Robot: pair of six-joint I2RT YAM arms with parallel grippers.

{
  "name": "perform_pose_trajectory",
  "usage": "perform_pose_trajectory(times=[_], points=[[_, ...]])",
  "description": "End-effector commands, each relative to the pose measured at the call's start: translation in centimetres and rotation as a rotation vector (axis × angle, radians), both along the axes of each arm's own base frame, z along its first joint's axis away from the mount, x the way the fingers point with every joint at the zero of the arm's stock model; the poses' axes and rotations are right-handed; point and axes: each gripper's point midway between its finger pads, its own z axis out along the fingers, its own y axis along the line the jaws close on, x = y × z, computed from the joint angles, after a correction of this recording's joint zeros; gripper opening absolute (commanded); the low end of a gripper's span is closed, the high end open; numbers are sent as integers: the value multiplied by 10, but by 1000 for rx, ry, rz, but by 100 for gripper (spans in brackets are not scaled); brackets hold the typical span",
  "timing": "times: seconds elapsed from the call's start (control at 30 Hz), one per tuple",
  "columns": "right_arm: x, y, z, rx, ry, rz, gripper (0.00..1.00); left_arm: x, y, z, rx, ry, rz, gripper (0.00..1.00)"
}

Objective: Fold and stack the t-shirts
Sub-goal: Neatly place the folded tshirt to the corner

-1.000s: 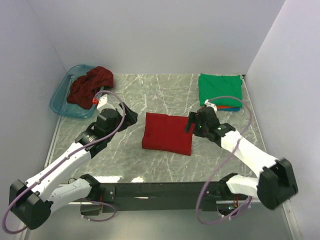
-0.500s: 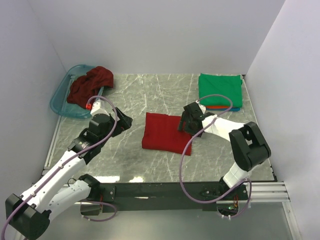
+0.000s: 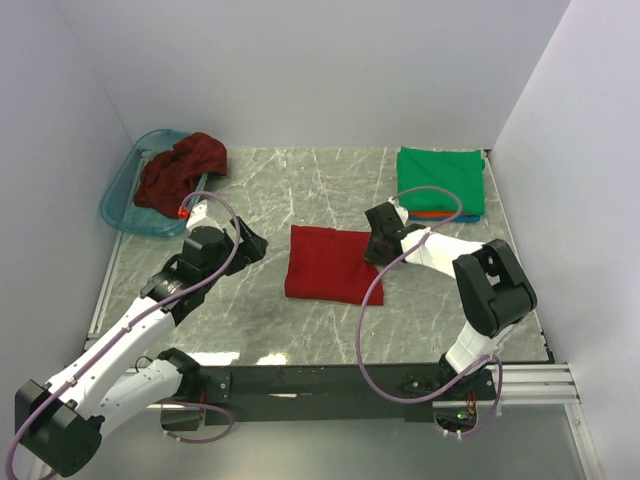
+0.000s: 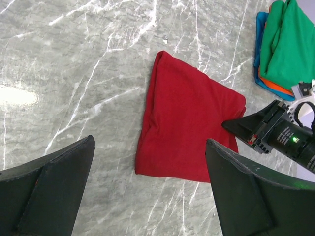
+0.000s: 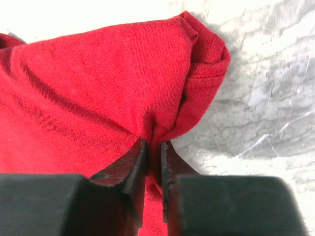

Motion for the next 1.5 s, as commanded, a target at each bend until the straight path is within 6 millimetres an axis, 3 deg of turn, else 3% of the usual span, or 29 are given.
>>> perform_pose_trajectory(times=[0.0, 0.13, 0.37, 0.43, 0.47, 0.53, 0.57, 0.63, 0.7, 0.73, 0.83, 1.03, 1.3, 1.47], points=[[24, -6, 7, -85, -67, 44, 12, 3, 2, 8, 4, -26, 3, 99], [55, -11, 41, -201, -165, 126, 0, 2, 9, 8, 10, -23, 39, 99], [111, -26, 115, -430, -378, 210, 0, -5, 26, 13, 20, -18, 115, 100], [120, -35, 124, -514, -380, 189, 0, -8, 34, 9, 35, -7, 153, 99], [130, -37, 142, -548, -408, 185, 0, -9, 38, 11, 28, -14, 172, 100], [139, -50, 147, -657, -387, 161, 0, -13, 50, 5, 44, 3, 234, 99], [148, -52, 162, -676, -413, 136, 0, -16, 54, 5, 42, 2, 253, 100], [157, -60, 165, -735, -398, 109, 0, -19, 63, 2, 44, 10, 302, 100], [175, -70, 191, -752, -431, 44, 0, -22, 70, 4, 35, 3, 337, 99], [175, -70, 183, -760, -411, 53, 0, -22, 72, 4, 36, 0, 348, 99], [190, -86, 213, -805, -437, -6, 0, -25, 80, 7, 44, 2, 385, 99], [205, -116, 242, -844, -454, -43, 0, -30, 98, 18, 87, -3, 463, 99], [209, -125, 281, -734, -530, 35, 0, -32, 109, 24, 134, -1, 510, 99], [208, -117, 309, -601, -587, 83, 0, -29, 106, 23, 134, 1, 493, 99]])
